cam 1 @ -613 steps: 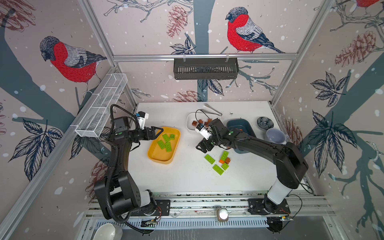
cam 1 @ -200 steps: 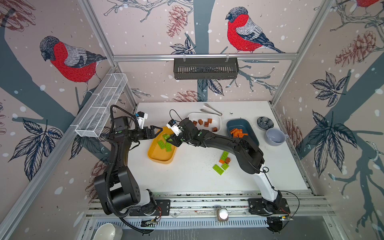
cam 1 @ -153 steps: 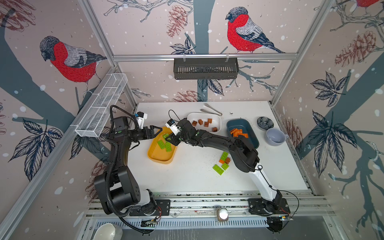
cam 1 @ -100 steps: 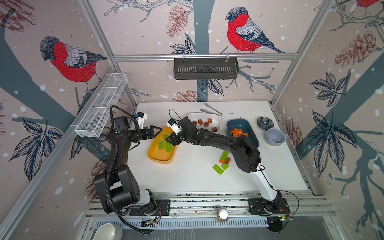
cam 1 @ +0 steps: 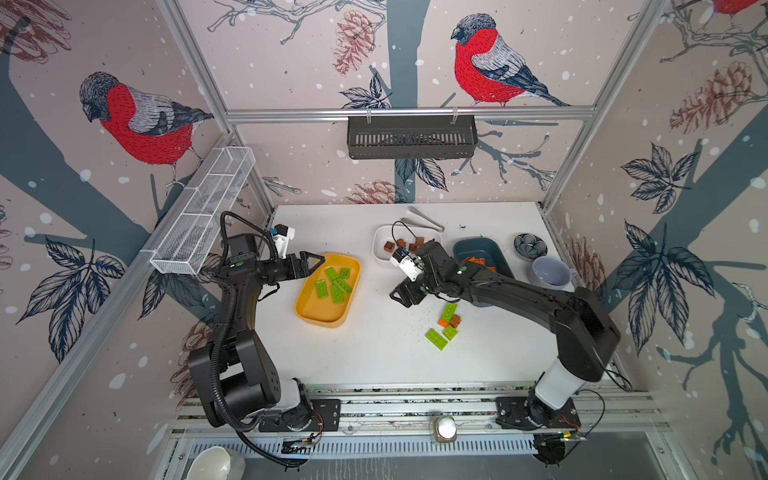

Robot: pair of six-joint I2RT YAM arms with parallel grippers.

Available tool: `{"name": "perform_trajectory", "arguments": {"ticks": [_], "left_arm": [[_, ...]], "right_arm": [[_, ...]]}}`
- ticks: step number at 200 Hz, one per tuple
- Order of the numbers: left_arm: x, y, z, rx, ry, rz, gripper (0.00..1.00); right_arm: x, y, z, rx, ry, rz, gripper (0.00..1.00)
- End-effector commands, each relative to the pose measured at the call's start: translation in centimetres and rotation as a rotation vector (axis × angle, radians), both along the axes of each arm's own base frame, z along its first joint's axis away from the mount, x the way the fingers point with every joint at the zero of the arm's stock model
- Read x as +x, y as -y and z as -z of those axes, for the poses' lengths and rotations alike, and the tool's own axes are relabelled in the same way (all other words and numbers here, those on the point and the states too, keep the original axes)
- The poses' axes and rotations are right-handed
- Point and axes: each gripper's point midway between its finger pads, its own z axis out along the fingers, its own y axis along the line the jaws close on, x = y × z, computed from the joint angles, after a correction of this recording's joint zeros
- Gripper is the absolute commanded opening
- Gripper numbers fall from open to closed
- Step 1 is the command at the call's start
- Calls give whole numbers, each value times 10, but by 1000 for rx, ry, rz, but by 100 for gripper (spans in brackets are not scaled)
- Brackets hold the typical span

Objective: Sort the legos into containers by color
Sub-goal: 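Return the right gripper to the pile and grasp a lime-green 2x4 brick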

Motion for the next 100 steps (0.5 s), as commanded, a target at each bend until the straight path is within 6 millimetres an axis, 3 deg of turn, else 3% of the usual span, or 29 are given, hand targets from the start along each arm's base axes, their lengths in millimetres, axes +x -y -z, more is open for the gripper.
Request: {"name": "perform_trajectory", "arguments": {"ticks": [1,49,100], "left_arm": [[-2,4,-6,-24,26,23,90],[-1,5,-9,-38,34,25,89],[-4,7,-11,-37,43,31,89]], "right_arm": [[-27,34,18,-103,-80,40,79],[-70,74,47,-224,-143,121,78],[-75,83,79,-326,-120,112,72]]}}
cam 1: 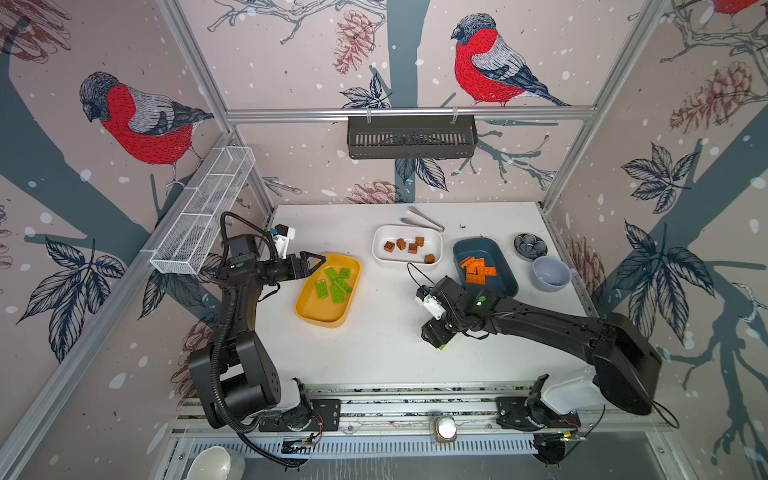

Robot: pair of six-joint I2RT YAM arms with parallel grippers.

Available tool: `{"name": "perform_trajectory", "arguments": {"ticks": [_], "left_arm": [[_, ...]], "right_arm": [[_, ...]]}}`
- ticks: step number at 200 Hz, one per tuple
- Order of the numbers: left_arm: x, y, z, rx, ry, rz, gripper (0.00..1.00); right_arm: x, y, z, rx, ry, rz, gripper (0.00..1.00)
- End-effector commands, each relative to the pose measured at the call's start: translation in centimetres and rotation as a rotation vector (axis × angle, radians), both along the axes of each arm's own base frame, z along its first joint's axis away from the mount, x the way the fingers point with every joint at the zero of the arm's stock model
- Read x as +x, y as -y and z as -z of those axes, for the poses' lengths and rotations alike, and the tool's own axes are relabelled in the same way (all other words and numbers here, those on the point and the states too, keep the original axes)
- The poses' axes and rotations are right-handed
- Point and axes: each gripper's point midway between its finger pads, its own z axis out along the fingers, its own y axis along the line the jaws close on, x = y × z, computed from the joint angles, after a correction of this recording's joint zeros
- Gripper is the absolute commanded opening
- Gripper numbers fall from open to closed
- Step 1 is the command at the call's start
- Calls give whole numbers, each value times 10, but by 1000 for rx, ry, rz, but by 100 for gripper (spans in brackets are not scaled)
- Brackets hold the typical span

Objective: Sort the legos into containers by color
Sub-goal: 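Return the right gripper to the pile and grasp a lime-green 2x4 brick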

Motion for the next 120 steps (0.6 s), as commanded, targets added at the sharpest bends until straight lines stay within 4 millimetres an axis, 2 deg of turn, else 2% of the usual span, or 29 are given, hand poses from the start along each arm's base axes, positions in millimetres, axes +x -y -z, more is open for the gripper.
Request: {"name": "perform_trajectory", "arguments": {"ticks": [1,41,87,120], "left_arm": [[-1,3,-7,-11,34,17,89],[-3,3,-7,-15,33,11,89],[-2,2,-9,-12,35,8,89],[-2,2,-8,-11,33,9,89]], "right_arm": [[2,6,13,-59,22,12,72],[6,0,28,-95,35,-8,67],[-1,4,47,-184,49,-43,61],[-2,5,49,-227,77,-39,51]]}}
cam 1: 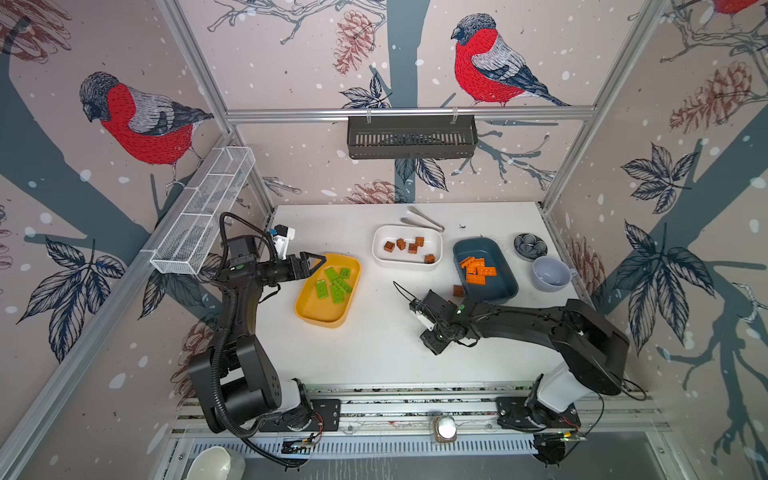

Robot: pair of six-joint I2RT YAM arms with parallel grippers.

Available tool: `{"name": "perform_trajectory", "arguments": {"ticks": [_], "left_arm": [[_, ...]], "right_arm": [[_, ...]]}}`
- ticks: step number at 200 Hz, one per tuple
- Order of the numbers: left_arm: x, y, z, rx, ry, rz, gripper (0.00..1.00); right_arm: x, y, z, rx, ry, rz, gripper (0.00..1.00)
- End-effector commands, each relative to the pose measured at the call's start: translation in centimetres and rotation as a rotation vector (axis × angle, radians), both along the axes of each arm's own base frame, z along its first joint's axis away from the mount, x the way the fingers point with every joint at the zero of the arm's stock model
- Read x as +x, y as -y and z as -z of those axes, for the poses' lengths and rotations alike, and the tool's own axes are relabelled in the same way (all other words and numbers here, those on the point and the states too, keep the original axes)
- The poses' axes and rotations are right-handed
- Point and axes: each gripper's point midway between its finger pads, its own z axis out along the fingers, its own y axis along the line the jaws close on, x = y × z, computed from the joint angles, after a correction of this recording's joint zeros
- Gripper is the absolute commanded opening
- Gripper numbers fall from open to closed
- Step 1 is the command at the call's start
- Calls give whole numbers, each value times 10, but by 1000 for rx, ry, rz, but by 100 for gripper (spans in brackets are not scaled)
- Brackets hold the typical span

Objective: Sort the legos into containers by color
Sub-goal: 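Return the right gripper to the pile and grasp a lime-green 2x4 brick, then carry the lime-green 2x4 brick into the yellow tub and release it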

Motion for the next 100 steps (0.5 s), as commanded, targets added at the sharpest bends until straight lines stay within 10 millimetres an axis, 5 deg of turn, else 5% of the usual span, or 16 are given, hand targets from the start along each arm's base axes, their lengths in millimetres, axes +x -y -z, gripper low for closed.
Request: {"name": "perform_trajectory", "arguments": {"ticks": [1,69,100], "left_arm": [[1,0,-5,1,24,11,89],[1,0,-4,-1,22,12,89],[3,-1,-4,3,20,7,89]], "right_arm": [[4,3,0,-44,44,8,51],[-10,3,9,-81,39,21,29],[7,-23,-23,39,86,20,27]]}}
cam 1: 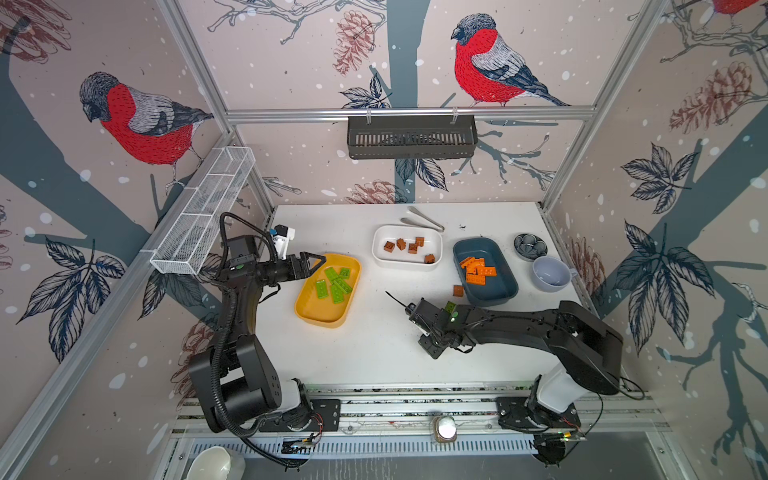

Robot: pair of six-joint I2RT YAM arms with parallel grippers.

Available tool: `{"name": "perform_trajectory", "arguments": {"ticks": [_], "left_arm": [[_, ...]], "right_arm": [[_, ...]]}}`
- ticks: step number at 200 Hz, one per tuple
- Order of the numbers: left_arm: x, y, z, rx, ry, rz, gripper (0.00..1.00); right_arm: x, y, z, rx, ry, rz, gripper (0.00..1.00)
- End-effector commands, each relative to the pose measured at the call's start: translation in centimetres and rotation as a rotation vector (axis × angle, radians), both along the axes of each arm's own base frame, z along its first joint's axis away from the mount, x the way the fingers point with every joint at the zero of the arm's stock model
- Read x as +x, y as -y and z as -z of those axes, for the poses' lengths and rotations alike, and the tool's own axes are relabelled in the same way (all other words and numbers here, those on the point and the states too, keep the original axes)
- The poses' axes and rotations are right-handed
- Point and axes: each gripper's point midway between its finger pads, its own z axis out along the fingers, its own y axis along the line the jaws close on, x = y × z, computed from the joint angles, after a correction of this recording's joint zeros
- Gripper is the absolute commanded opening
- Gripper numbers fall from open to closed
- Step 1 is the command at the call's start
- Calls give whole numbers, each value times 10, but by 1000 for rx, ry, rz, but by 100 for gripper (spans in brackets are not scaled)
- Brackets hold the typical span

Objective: Sort the legos into containers by color
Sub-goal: 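Carry the lime-green 2x4 brick into the yellow tub and release it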

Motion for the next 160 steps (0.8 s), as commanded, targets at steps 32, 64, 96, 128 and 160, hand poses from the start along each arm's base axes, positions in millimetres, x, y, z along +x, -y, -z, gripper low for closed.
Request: {"name": "perform_trajectory", "arguments": {"ticks": [32,64,96,128,160], "left_arm": [[4,-1,-6,2,22,1,89],[1,-2,-8,8,26,-7,89],[1,-1,-9,3,29,-9,89],[3,-2,-11,1,29,-12,89],[4,-2,-9,-3,27,-10,89]], "right_arm": [[37,-88,-90,403,32,-48,26],[42,-167,-146,734,-59,-121,26],[52,-229,-173,909,-119,-171,26],[68,-265,-172,1010,-154,-149,25],[77,-290,-155,1073,-200,-105,25]]}}
